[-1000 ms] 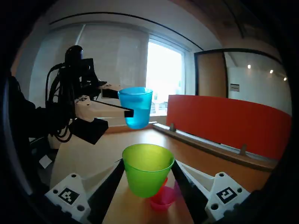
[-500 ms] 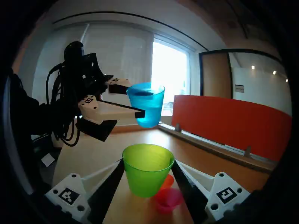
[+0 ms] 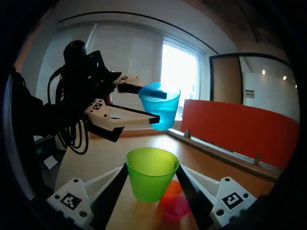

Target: Pour water

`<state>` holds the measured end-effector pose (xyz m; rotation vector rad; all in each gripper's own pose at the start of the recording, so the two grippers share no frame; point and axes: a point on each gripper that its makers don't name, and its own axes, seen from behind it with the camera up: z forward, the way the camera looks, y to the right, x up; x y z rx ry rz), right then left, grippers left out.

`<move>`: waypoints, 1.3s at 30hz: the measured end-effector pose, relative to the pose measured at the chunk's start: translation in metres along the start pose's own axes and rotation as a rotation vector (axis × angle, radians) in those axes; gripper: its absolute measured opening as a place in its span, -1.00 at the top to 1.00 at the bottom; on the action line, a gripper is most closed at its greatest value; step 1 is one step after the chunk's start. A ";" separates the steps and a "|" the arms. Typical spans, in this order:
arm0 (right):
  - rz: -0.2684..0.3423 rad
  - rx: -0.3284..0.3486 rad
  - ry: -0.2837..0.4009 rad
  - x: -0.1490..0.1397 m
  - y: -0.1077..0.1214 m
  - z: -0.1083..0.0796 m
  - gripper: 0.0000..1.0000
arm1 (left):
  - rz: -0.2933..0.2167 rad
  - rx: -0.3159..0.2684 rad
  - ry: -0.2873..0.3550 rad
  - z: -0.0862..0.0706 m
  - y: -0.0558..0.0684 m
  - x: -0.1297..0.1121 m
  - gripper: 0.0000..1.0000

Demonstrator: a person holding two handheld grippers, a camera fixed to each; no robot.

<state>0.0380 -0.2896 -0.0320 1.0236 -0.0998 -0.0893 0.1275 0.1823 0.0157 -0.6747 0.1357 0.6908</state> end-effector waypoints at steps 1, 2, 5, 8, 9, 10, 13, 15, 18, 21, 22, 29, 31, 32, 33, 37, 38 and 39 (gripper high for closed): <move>0.000 0.003 -0.001 0.000 -0.001 0.000 -0.83 | 0.005 0.000 0.000 -0.001 0.000 0.001 -0.62; -0.001 0.005 -0.002 0.000 -0.001 0.001 -0.83 | 0.010 -0.001 0.001 -0.001 0.001 0.001 -0.62; -0.003 0.008 -0.001 0.000 -0.002 0.001 -0.83 | 0.024 0.000 0.005 -0.002 0.001 0.004 -0.62; -0.005 0.011 -0.003 -0.001 -0.003 0.002 -0.83 | 0.042 0.002 0.009 -0.004 0.001 0.005 -0.62; -0.005 0.013 -0.004 -0.001 -0.003 0.003 -0.83 | 0.049 0.003 0.010 -0.004 0.001 0.006 -0.62; -0.006 0.014 -0.005 -0.001 -0.003 0.003 -0.83 | 0.060 0.004 0.010 -0.004 0.001 0.006 -0.62; -0.007 0.018 -0.006 -0.001 -0.004 0.003 -0.82 | 0.091 0.008 0.012 -0.006 0.001 0.007 -0.62; -0.007 0.021 -0.007 -0.001 -0.004 0.003 -0.82 | 0.112 0.011 0.013 -0.006 0.001 0.008 -0.62; -0.007 0.025 -0.008 -0.002 -0.005 0.004 -0.83 | 0.143 0.014 0.013 -0.005 0.001 0.008 -0.62; -0.008 0.028 -0.009 -0.002 -0.006 0.005 -0.82 | 0.173 0.014 0.012 -0.003 0.001 0.008 -0.62; -0.008 0.029 -0.008 -0.002 -0.006 0.005 -0.82 | 0.184 0.014 0.012 -0.003 0.001 0.008 -0.62; -0.011 0.031 -0.012 -0.002 -0.008 0.006 -0.82 | 0.228 0.023 0.009 -0.001 0.000 0.007 -0.62; -0.011 0.032 -0.011 -0.002 -0.008 0.006 -0.82 | 0.233 0.024 0.008 -0.001 0.000 0.006 -0.62; -0.011 0.032 -0.011 -0.002 -0.008 0.006 -0.82 | 0.235 0.025 0.008 -0.001 -0.001 0.006 -0.62; -0.010 0.033 -0.011 -0.001 -0.008 0.006 -0.82 | 0.239 0.026 0.008 -0.001 -0.001 0.006 -0.62; -0.014 0.034 -0.012 -0.001 -0.008 0.006 -0.82 | 0.265 0.035 0.006 -0.001 -0.003 0.006 -0.62; -0.015 0.035 -0.013 -0.001 -0.008 0.006 -0.82 | 0.272 0.036 0.005 -0.001 -0.004 0.007 -0.62; -0.016 0.036 -0.013 -0.001 -0.008 0.007 -0.82 | 0.278 0.038 0.006 -0.001 -0.004 0.007 -0.62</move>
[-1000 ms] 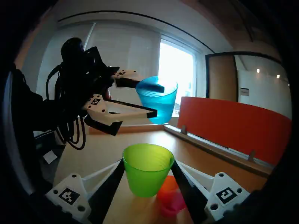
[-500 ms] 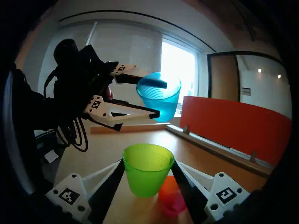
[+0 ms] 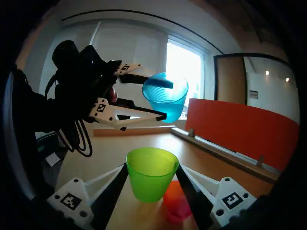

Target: Pour water

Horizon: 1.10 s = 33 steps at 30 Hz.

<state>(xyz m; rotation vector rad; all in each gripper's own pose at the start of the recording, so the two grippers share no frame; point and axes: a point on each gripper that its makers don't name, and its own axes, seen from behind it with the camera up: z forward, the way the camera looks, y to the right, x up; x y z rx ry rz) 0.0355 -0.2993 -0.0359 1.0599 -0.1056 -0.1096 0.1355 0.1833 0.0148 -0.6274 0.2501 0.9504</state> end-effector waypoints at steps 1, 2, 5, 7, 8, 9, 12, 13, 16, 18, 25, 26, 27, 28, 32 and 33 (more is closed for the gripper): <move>-0.002 0.001 0.000 0.000 0.000 0.000 -0.82 | 0.006 0.002 0.001 0.000 0.000 0.001 -0.62; -0.003 0.002 0.000 0.000 -0.001 0.000 -0.82 | 0.011 0.003 0.002 0.000 -0.001 0.001 -0.62; -0.009 0.001 0.001 0.001 -0.001 0.001 -0.82 | 0.024 0.005 0.004 0.000 -0.002 0.003 -0.62; -0.011 0.001 0.002 0.001 -0.001 0.001 -0.82 | 0.035 0.006 0.004 0.000 -0.003 0.004 -0.62; -0.012 0.001 0.003 0.001 -0.001 0.001 -0.82 | 0.040 0.006 0.003 0.000 -0.003 0.004 -0.62; -0.012 0.000 0.003 0.001 -0.001 0.001 -0.81 | 0.044 0.007 0.003 0.000 -0.003 0.004 -0.62; -0.011 -0.002 0.005 0.002 0.000 0.001 -0.82 | 0.057 0.009 0.001 0.000 -0.003 0.004 -0.62; -0.010 -0.004 0.007 0.003 0.000 0.001 -0.82 | 0.060 0.009 0.000 0.000 -0.003 0.004 -0.62; -0.008 -0.005 0.009 0.004 0.001 0.001 -0.81 | 0.067 0.007 -0.001 0.001 -0.001 0.004 -0.62; -0.007 -0.005 0.010 0.004 0.001 0.000 -0.81 | 0.073 0.005 -0.002 0.001 0.000 0.004 -0.62; -0.006 -0.010 0.015 0.004 0.003 -0.001 -0.81 | 0.106 0.012 -0.002 0.002 -0.001 0.006 -0.62; -0.006 -0.011 0.015 0.004 0.003 -0.002 -0.81 | 0.108 0.013 -0.002 0.002 -0.001 0.006 -0.62; -0.006 -0.011 0.016 0.004 0.003 -0.002 -0.81 | 0.110 0.013 -0.002 0.002 -0.001 0.006 -0.62; -0.005 -0.011 0.017 0.004 0.003 -0.002 -0.81 | 0.110 0.014 -0.002 0.003 -0.001 0.006 -0.62; -0.005 -0.011 0.020 0.004 0.003 -0.002 -0.81 | 0.118 0.017 -0.003 0.003 -0.001 0.006 -0.62; -0.005 -0.011 0.021 0.004 0.003 -0.002 -0.81 | 0.120 0.017 -0.004 0.003 -0.001 0.006 -0.62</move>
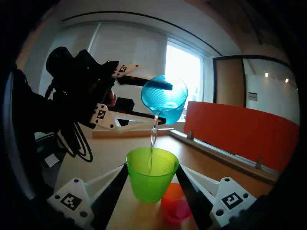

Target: Pour water

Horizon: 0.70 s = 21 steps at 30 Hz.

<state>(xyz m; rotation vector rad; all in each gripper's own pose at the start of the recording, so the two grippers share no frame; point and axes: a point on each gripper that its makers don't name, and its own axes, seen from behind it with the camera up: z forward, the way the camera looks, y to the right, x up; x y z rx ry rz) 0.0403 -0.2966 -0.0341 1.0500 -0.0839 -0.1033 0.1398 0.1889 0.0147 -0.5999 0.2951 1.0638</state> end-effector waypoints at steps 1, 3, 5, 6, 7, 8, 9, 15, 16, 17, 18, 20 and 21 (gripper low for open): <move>0.000 0.000 0.000 0.000 0.000 0.000 -0.81 | 0.003 0.001 0.000 0.000 0.000 0.000 -0.62; 0.001 -0.001 0.000 0.000 0.000 0.000 -0.81 | 0.009 0.002 -0.001 0.000 -0.001 0.001 -0.62; 0.000 -0.001 0.000 0.000 0.000 -0.001 -0.81 | 0.013 0.003 0.001 0.000 -0.001 0.001 -0.62; 0.000 0.000 0.000 0.000 -0.001 -0.001 -0.81 | 0.014 0.003 0.002 0.000 0.000 0.002 -0.62; 0.000 0.000 0.000 0.000 -0.001 -0.001 -0.81 | 0.015 0.003 0.002 0.000 0.000 0.002 -0.62; -0.001 0.000 0.001 0.000 -0.001 -0.001 -0.81 | 0.016 0.004 0.003 0.000 0.000 0.002 -0.62; -0.001 0.000 0.001 0.001 -0.001 -0.001 -0.81 | 0.017 0.004 0.003 0.000 0.000 0.002 -0.62; -0.002 0.000 0.001 0.001 -0.001 -0.001 -0.81 | 0.026 0.007 0.007 0.000 0.000 0.004 -0.62; -0.002 0.000 0.001 0.001 -0.001 -0.001 -0.81 | 0.028 0.006 0.008 0.000 0.000 0.005 -0.62; -0.002 0.000 0.002 0.001 -0.001 -0.001 -0.81 | 0.030 0.006 0.008 0.000 0.000 0.005 -0.62; -0.003 0.000 0.002 0.001 -0.001 0.000 -0.81 | 0.032 0.005 0.009 0.000 0.000 0.006 -0.62; -0.004 0.000 0.002 0.002 -0.001 0.000 -0.81 | 0.038 0.005 0.012 0.000 0.000 0.007 -0.62; -0.004 0.000 0.002 0.002 -0.001 0.000 -0.81 | 0.040 0.005 0.014 0.000 0.000 0.008 -0.62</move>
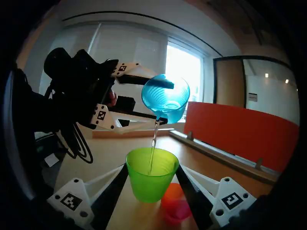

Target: Pour water

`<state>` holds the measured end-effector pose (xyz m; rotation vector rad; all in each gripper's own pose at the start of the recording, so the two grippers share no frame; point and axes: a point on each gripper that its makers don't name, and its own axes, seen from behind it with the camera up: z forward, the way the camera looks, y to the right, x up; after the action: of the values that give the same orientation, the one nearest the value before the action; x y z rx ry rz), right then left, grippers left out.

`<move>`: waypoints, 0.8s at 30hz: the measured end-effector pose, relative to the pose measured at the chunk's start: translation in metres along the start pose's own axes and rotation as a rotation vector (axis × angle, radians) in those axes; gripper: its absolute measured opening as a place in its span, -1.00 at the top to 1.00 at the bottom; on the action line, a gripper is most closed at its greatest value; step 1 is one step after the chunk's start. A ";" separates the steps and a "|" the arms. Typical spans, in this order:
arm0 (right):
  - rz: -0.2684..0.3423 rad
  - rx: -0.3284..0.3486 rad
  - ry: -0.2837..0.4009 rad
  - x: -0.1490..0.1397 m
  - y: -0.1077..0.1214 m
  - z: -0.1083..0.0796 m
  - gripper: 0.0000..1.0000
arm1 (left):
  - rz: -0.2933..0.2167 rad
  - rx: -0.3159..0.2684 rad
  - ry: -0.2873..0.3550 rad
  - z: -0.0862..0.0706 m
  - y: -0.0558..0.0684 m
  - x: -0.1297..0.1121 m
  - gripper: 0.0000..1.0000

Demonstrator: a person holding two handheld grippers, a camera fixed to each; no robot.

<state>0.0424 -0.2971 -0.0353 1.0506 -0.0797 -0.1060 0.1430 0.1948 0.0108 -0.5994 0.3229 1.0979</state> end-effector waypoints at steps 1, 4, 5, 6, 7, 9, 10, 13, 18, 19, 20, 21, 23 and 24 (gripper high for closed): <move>0.000 0.001 0.000 0.000 0.000 0.000 -0.81 | 0.003 0.001 0.001 0.000 0.000 0.001 -0.62; -0.001 0.001 0.000 0.001 -0.001 0.000 -0.81 | 0.007 0.003 0.003 0.000 -0.001 0.001 -0.62; -0.001 0.000 0.001 0.001 -0.001 0.000 -0.81 | 0.007 0.004 0.003 0.000 -0.001 0.001 -0.62; -0.002 0.000 0.001 0.001 -0.001 0.000 -0.81 | 0.007 0.005 0.003 0.000 -0.001 0.001 -0.62; -0.002 0.000 0.001 0.001 -0.001 0.000 -0.81 | 0.007 0.006 0.003 0.000 -0.001 0.001 -0.62; -0.003 0.000 0.001 0.001 -0.001 -0.001 -0.81 | 0.009 0.009 0.002 0.000 -0.002 0.000 -0.62; -0.004 0.000 0.000 0.001 -0.001 -0.001 -0.81 | 0.010 0.010 0.002 0.000 -0.002 0.000 -0.62; -0.005 -0.001 0.000 0.001 -0.001 -0.001 -0.81 | 0.014 0.011 0.001 -0.001 -0.002 0.000 -0.62; -0.006 -0.002 0.002 0.003 -0.001 -0.001 -0.81 | 0.024 0.011 0.003 -0.002 -0.002 0.002 -0.62; -0.007 -0.002 0.003 0.003 -0.001 -0.002 -0.81 | 0.028 0.011 0.004 -0.002 -0.001 0.003 -0.62; -0.007 -0.002 0.003 0.003 -0.001 -0.002 -0.81 | 0.031 0.012 0.004 -0.002 -0.001 0.003 -0.62; -0.008 -0.003 0.004 0.003 -0.001 -0.002 -0.81 | 0.034 0.012 0.005 -0.003 -0.001 0.004 -0.61; -0.009 -0.003 0.005 0.003 -0.001 -0.002 -0.82 | 0.040 0.013 0.007 -0.003 -0.001 0.005 -0.62; -0.009 -0.003 0.006 0.003 -0.001 -0.002 -0.81 | 0.043 0.013 0.008 -0.003 -0.002 0.006 -0.62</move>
<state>0.0460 -0.2960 -0.0367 1.0479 -0.0699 -0.1113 0.1470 0.1967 0.0060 -0.5878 0.3514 1.1345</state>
